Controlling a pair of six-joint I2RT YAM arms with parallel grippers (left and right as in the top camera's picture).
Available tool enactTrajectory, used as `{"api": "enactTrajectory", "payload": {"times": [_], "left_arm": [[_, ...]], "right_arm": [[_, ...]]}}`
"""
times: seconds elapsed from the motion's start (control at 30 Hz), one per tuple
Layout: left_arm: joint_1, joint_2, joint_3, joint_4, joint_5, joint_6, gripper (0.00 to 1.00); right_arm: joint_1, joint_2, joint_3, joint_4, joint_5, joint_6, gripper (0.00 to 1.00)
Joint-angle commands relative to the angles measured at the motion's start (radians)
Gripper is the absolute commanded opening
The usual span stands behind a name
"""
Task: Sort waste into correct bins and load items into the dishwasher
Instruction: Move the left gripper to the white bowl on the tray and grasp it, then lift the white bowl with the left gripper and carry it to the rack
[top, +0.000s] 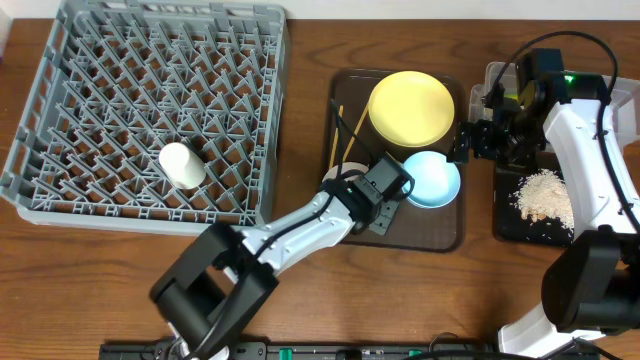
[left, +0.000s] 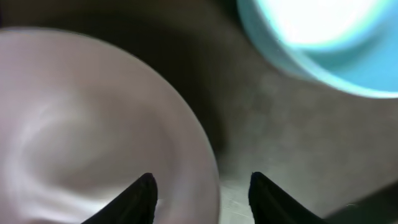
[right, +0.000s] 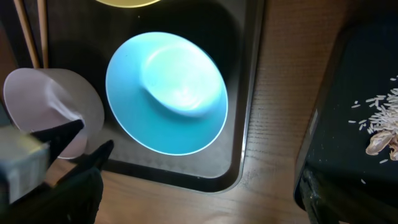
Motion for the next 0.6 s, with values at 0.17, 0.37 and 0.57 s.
{"api": "enactTrajectory", "payload": {"times": [0.17,0.37,0.57], "left_arm": [[-0.002,0.044,0.009,-0.005,-0.019,-0.001,0.4],[-0.002,0.013,0.009,-0.005,-0.019,-0.001,0.4],[-0.002,-0.018,0.009,-0.002,-0.019,-0.001,0.45]], "right_arm": [[-0.003,-0.024,0.001,-0.006,-0.008,0.013,0.99],[-0.003,-0.024,0.001,-0.006,-0.008,0.013,0.99],[-0.003,-0.024,0.001,-0.006,-0.008,0.013,0.99]]}}
